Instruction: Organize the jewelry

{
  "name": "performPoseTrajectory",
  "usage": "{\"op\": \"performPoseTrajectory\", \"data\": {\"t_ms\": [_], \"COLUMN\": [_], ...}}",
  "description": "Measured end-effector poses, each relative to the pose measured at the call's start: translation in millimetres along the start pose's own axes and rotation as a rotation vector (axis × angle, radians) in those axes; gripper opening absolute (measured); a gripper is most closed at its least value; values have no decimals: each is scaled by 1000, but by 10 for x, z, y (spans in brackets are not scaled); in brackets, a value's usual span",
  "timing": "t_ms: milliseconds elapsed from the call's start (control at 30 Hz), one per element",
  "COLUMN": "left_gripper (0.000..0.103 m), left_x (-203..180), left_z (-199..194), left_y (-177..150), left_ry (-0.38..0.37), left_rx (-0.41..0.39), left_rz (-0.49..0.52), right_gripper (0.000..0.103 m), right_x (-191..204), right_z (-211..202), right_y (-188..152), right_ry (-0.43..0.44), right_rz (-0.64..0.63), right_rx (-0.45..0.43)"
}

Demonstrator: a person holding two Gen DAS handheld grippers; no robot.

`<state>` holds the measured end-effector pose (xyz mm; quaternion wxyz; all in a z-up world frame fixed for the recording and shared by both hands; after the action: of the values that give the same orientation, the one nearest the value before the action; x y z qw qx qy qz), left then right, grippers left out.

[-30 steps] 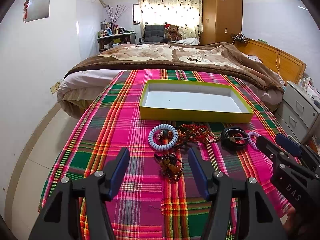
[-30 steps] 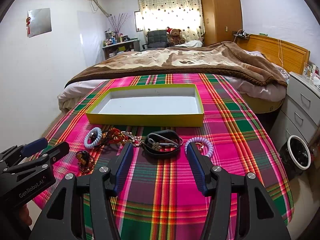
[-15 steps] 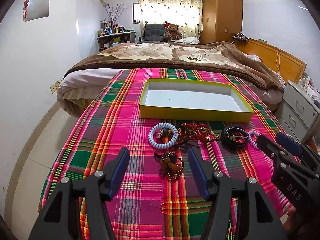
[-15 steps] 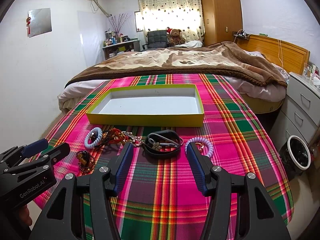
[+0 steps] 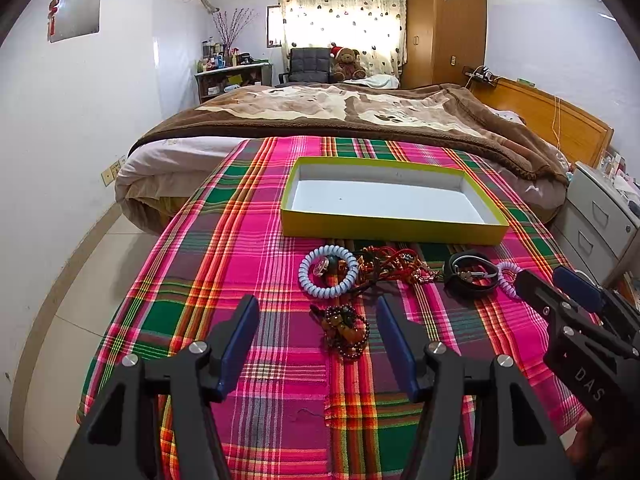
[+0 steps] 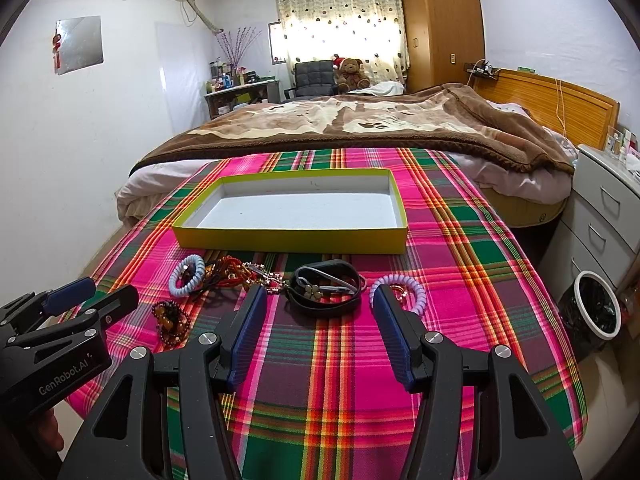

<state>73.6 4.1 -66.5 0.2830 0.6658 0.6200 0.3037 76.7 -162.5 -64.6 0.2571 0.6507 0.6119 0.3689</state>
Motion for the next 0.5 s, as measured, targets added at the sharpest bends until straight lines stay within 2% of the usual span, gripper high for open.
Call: {"op": "performPoseTrajectory", "data": {"t_ms": [500], "left_gripper": [63], "left_x": [-5], "left_z": [2], "left_y": [-11], "left_ry": [1], "left_rx": [3], "left_rz": [0], "right_gripper": [56], "right_x": [-2], "right_z": [-1], "right_y": [-3], "right_ry": [-1], "right_rz": [1], "right_rx": [1]}}
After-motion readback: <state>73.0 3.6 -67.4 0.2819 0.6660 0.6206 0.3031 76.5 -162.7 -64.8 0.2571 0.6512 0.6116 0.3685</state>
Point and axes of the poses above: each gripper's, at about its wrist camera, not at the fingertips, and z roughly the way its jaws point, x to its left, y to its top, the point moved 10 cm from there along z, roughly the way its jaws point, and after that the axes turned 5 degrees about z, right-handed, at the moved point
